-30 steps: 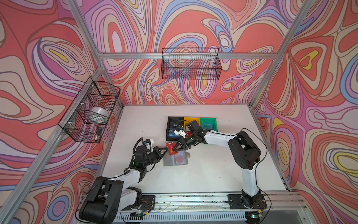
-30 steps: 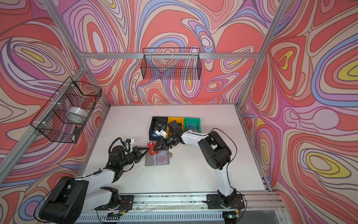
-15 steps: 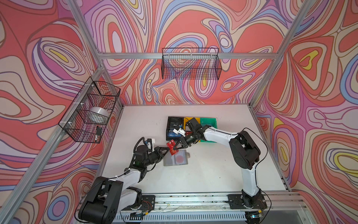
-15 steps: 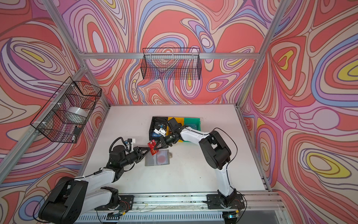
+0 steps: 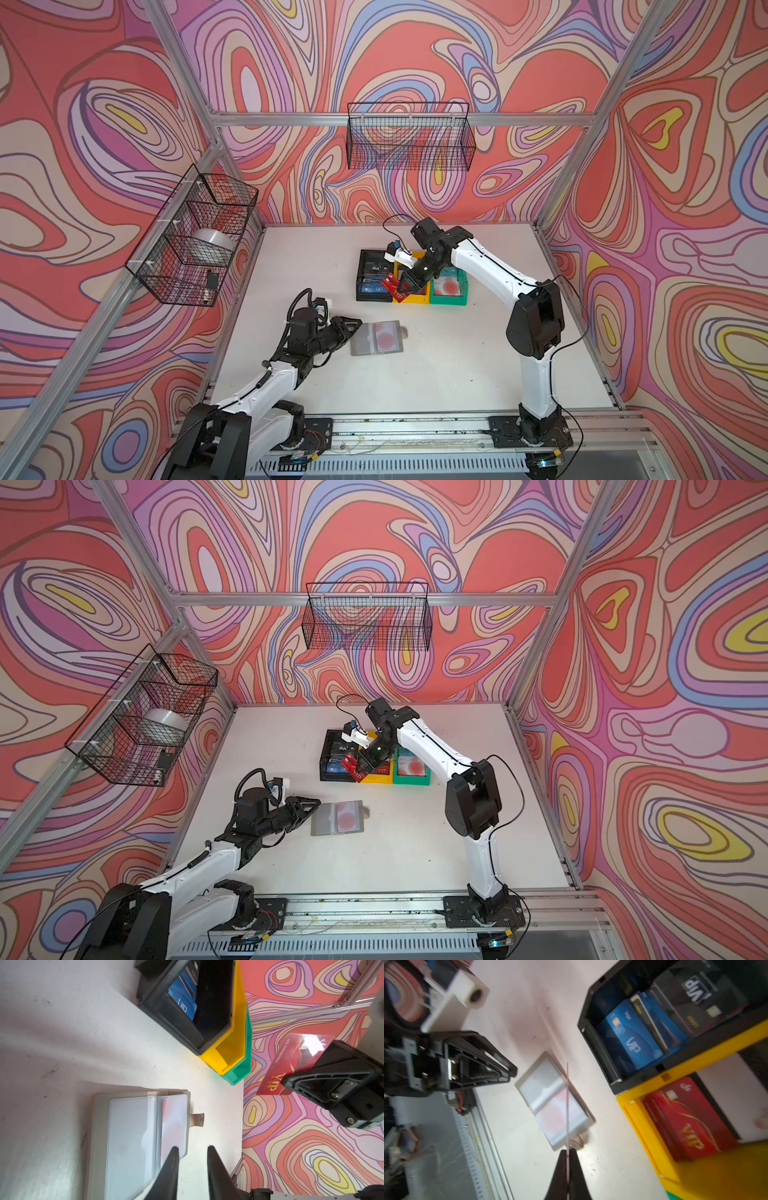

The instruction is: Take the credit cards out of the card holder

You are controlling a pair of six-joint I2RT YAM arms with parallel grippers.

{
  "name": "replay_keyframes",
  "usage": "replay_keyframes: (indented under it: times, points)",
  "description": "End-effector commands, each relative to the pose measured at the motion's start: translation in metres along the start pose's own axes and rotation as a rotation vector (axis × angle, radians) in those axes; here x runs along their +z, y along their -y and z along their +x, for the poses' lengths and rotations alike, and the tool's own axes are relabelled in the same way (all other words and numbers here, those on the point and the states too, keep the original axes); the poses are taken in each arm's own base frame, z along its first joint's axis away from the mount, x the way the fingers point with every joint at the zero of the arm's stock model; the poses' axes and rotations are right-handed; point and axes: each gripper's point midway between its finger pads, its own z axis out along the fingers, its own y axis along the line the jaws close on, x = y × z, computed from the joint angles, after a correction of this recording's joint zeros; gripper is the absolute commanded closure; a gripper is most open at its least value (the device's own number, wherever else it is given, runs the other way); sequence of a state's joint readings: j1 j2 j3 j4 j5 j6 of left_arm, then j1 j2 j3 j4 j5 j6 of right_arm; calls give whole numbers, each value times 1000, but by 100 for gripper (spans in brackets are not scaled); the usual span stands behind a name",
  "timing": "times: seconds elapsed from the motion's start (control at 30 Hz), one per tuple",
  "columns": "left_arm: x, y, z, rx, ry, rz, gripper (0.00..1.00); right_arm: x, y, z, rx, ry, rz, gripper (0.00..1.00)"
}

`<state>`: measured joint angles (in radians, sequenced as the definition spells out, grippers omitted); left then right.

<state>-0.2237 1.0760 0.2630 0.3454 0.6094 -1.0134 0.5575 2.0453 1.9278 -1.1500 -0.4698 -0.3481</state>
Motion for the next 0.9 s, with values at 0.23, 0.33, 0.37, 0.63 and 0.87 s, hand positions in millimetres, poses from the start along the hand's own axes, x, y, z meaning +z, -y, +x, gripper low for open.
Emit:
replay_keyframes:
  times: [0.23,0.33,0.37,0.63,0.87]
  points:
    - [5,1,0,7,-24,-11,73,-34,63,27,-329,-263,348,100]
    - [5,1,0,4,-25,-14,73,-27,75,23,-344,-294,355,100]
    - [5,0,0,4,-25,-16,73,-22,78,23,-351,-309,351,100]
    - [7,-4,1,-1,-30,-29,73,5,97,20,-368,-348,339,100]
    - [11,-6,1,-8,-35,-31,73,22,104,27,-366,-371,321,100]
